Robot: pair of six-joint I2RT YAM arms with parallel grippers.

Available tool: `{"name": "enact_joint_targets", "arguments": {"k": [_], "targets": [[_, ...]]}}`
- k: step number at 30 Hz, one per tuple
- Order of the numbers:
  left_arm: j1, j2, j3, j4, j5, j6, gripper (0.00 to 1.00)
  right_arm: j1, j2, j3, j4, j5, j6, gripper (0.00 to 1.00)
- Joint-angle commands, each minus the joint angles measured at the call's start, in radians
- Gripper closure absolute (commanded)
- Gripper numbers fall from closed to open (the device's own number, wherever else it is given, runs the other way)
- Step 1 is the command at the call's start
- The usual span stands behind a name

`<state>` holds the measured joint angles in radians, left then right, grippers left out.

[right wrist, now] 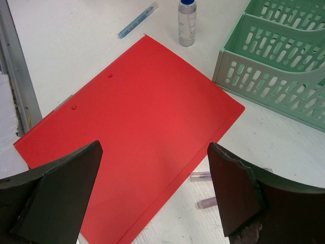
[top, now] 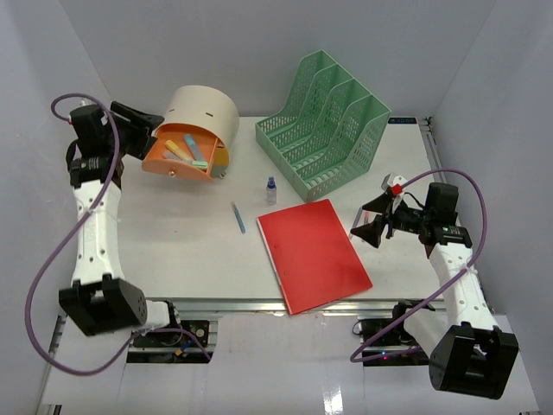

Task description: Organize the desk

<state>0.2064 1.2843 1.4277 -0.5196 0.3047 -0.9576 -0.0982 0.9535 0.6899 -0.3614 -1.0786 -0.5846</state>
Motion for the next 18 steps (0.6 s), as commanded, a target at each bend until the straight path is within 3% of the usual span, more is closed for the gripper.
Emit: {"name": "enact_joint_targets", "arguments": {"k": [1, 3, 8, 12, 18], "targets": [[-0.001, -0.287, -0.261, 0.120, 0.052, 0.016, 0.47, -0.006, -0.001, 0.002, -0.009, -0.020, -0.017, 0.09], [-0.001, -0.392, -0.384, 0.137, 0.064, -0.006, 0.56, -0.006, -0.001, 0.003, -0.013, -0.020, -0.022, 0.09], [-0.001, -0.558, -0.665, 0.183, 0.145, -0.052, 0.61, -0.006, -0.005, 0.000, -0.010, -0.015, -0.031, 0.09], [-0.001, -0.572, -0.804, 0.222, 0.173, -0.055, 0.66, -0.008, -0.001, -0.001, -0.008, -0.002, -0.034, 0.09], [-0.001, -0.435, -0.817, 0.291, 0.171, -0.027, 0.79, -0.010, 0.007, -0.001, -0.008, 0.009, -0.035, 0.09]]}}
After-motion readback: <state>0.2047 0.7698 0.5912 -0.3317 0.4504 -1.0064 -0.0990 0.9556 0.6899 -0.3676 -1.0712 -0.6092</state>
